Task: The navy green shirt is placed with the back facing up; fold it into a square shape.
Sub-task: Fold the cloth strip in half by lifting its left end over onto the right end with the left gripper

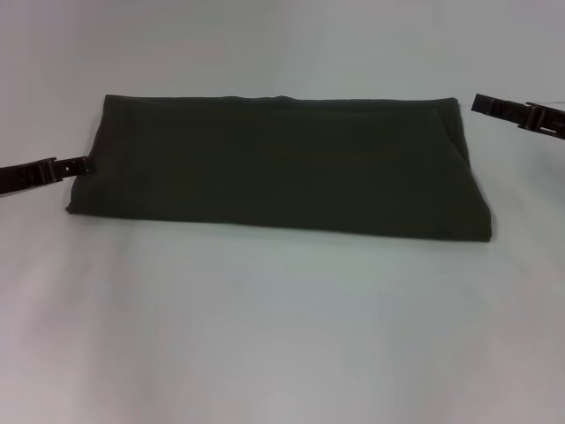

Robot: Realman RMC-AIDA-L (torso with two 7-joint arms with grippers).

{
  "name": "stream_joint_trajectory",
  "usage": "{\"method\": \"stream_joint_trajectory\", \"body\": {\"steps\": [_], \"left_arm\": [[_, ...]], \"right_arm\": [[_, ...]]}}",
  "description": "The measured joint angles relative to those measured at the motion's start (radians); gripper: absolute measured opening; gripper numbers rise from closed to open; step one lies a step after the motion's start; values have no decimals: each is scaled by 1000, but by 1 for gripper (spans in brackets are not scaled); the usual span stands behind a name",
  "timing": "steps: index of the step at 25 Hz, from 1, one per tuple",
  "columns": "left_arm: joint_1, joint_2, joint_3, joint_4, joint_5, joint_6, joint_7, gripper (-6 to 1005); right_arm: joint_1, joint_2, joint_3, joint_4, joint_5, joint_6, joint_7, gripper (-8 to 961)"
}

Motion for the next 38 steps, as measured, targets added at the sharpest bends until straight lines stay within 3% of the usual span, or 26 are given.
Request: {"method": "stream_joint_trajectory", "body": {"steps": [4,9,29,38], "left_arm": [[-12,2,7,-11,13,-31,-3,745],[-21,-1,44,-43,38,-104,3,839],[-69,-16,85,-172,40,-272,65,838],[-74,-16,85,-187,41,-264,67,839]], "right_arm": [[2,1,-7,5,-2,-6,-9,786],[1,4,-12,6,-3,-6,-9,786],[0,8,-29,3,-4,-8,-8,787],[-1,8,-39,-1,-4,-8,-8,787]]}}
